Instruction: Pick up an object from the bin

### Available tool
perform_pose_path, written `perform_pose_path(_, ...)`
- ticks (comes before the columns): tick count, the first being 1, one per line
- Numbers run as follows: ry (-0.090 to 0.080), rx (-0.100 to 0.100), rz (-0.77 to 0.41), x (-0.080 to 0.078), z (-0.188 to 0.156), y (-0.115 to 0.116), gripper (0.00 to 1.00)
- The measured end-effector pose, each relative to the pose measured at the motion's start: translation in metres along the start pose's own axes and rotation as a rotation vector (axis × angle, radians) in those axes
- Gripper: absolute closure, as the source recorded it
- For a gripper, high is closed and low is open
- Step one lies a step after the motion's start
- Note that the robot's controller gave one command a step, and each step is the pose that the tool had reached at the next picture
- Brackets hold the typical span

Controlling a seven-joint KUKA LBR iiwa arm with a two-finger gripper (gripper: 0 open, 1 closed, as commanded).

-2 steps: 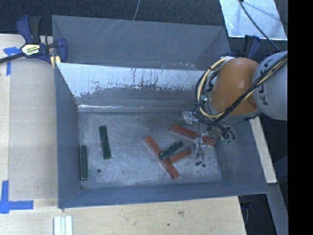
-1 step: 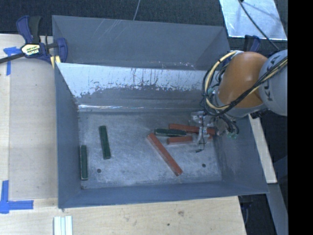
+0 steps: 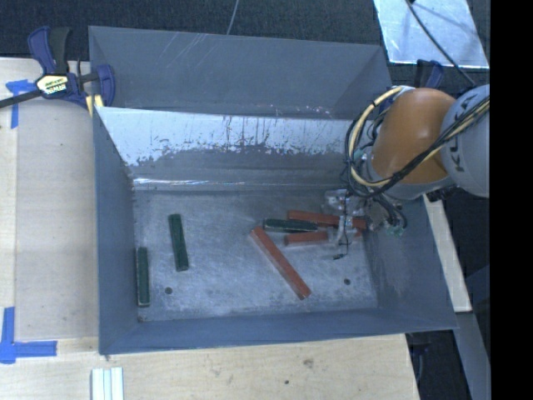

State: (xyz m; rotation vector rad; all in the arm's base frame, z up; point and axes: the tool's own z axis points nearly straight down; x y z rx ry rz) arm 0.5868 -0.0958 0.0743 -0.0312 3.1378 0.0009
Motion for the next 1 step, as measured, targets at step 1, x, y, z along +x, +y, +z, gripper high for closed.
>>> perform_pose_path(1, -0.002, 0.001, 0.015, -0.0301, -0.1326, 0.0011, 1.00)
